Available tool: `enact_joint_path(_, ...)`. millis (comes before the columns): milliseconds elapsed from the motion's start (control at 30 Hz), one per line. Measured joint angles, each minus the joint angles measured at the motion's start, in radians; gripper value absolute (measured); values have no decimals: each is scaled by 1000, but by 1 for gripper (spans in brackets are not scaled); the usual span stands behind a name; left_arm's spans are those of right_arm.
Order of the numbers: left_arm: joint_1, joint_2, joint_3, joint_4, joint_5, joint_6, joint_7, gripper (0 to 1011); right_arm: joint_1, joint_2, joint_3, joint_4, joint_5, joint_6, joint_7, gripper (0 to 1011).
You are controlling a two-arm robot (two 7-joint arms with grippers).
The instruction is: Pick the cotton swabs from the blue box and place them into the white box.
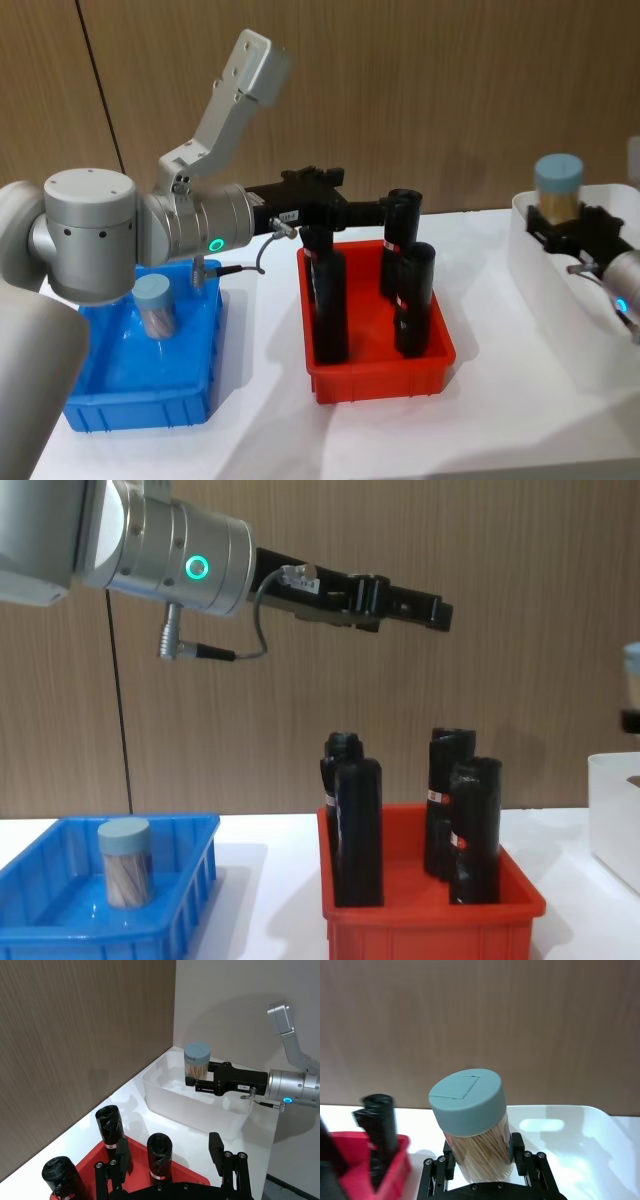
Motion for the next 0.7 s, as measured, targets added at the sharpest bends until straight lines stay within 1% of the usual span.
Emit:
enact_joint_path(167, 0, 0, 0, 0, 0, 0, 0, 1000, 13, 11, 18, 44, -12, -7, -23, 668)
enact_joint_path(367, 0, 0, 0, 0, 0, 0, 0, 1000, 23, 18, 31, 81, -18, -11, -37, 669)
enact_joint_path(433, 0, 0, 0, 0, 0, 0, 0, 1000, 27, 20, 35, 95, -20, -14, -40, 708)
enact_joint_path(500, 0, 0, 0, 0, 0, 0, 0, 1000, 30, 22, 39, 107, -23, -16, -41, 777)
enact_joint_path(533, 0, 0, 0, 0, 0, 0, 0, 1000, 30, 22, 39, 107, -23, -16, -41, 786)
enact_joint_path(567, 0, 0, 0, 0, 0, 0, 0, 1000, 31, 23, 42, 114, -23, -18, -43, 828)
enact_joint_path(667, 0, 0, 0, 0, 0, 0, 0, 1000, 33, 25, 45, 123, -24, -20, -45, 896)
enact_joint_path(700, 0, 0, 0, 0, 0, 0, 0, 1000, 34, 26, 46, 127, -24, -21, -45, 942)
